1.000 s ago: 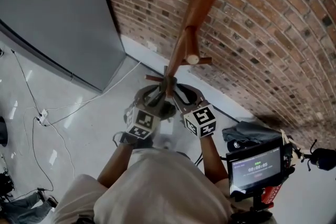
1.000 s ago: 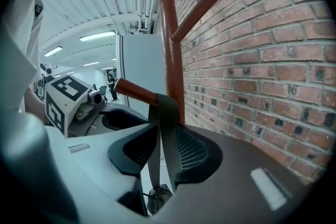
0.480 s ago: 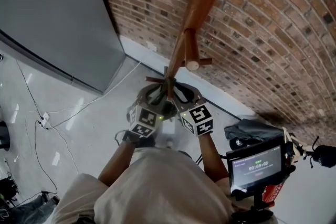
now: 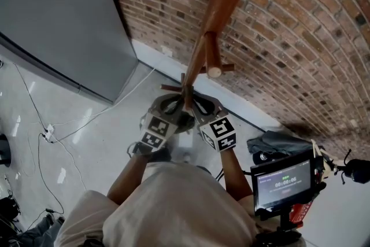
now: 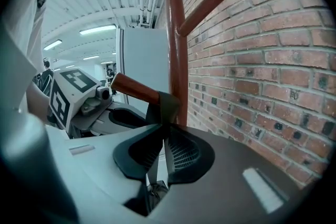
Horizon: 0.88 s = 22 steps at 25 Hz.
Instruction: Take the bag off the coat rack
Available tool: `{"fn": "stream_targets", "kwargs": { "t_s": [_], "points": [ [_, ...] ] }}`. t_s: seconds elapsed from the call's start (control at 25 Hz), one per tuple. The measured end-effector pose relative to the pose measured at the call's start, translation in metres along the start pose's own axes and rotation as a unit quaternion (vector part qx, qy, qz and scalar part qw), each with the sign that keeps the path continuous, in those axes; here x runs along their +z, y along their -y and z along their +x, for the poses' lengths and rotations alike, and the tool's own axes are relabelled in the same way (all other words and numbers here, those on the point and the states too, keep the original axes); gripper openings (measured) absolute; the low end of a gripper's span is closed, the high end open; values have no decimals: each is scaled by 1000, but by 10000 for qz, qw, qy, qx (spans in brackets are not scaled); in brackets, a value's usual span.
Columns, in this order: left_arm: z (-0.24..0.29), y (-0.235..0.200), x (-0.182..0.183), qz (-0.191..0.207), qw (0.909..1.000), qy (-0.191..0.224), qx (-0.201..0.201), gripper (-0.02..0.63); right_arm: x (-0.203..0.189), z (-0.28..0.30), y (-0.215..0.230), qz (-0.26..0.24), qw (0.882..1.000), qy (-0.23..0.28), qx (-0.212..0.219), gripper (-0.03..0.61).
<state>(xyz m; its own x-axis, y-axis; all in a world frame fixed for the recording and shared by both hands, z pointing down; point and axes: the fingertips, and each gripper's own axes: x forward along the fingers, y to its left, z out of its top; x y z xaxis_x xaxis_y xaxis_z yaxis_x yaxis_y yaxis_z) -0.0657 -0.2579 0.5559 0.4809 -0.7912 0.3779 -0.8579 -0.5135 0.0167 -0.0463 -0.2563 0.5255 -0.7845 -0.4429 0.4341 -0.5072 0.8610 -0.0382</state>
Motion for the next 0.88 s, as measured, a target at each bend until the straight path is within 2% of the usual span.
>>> {"fn": "stream_targets", "kwargs": {
  "t_s": [0.08, 0.28, 0.88],
  "points": [
    [1, 0, 0, -82, 9999, -59, -64, 52, 0, -1, 1, -11, 10000, -25, -20, 9],
    [-3, 1, 0, -396, 9990, -121, -149, 52, 1, -4, 1, 230, 9997, -37, 62, 8],
    [-18, 7, 6, -405, 9987, -122, -277, 51, 14, -21, 7, 657, 9976, 188, 143, 8]
  ]
}}
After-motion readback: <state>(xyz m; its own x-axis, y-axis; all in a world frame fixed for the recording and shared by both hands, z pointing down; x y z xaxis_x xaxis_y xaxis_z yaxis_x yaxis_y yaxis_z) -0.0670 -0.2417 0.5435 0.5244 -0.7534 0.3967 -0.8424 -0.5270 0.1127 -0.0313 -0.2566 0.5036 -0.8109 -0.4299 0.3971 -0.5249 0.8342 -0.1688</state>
